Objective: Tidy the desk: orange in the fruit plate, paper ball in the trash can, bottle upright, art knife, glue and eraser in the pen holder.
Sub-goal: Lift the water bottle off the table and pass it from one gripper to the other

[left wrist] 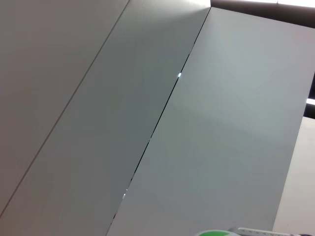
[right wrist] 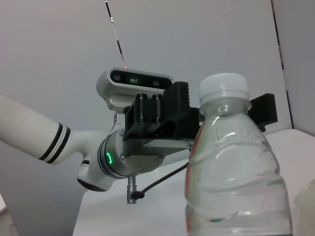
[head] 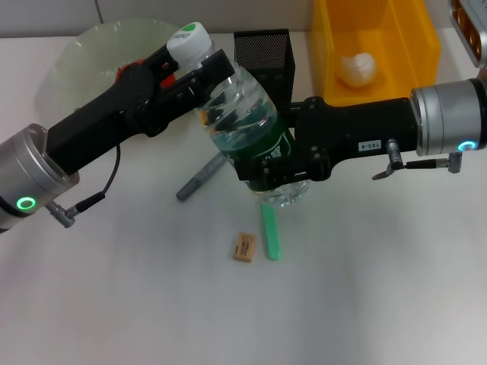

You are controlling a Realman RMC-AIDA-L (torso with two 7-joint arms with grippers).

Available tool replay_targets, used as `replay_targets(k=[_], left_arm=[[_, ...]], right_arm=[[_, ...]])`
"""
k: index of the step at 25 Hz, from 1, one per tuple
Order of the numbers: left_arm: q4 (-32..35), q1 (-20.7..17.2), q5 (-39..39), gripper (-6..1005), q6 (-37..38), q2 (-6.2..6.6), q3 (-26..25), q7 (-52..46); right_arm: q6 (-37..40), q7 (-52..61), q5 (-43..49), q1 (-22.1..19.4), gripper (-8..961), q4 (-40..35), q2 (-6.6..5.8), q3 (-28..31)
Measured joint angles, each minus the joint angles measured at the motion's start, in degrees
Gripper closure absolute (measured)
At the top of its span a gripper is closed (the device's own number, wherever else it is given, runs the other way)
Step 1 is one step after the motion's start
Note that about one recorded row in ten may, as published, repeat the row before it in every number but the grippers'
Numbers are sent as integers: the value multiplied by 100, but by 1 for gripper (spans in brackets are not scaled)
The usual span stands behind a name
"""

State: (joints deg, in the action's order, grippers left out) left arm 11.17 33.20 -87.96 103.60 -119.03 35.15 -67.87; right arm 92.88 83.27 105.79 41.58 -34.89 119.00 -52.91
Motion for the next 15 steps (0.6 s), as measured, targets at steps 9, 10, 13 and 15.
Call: replay_targets(k=[9,10,13,15], left_arm=[[-1,-16,-2,204,17,3,-25,34],[-1,-16,-2,204,17,3,-31,34],[-3,-16,-2,204,0,3,-41,34],[-22,-12,-2,227,-11,3,-42,30]], right_arm=[[2,19,-2,-1,185,0,0,0],[4,21,0,-1,186,0,0,0],[23,21,2,-2,186,0,0,0],[30,20,3,-1,186,0,0,0]])
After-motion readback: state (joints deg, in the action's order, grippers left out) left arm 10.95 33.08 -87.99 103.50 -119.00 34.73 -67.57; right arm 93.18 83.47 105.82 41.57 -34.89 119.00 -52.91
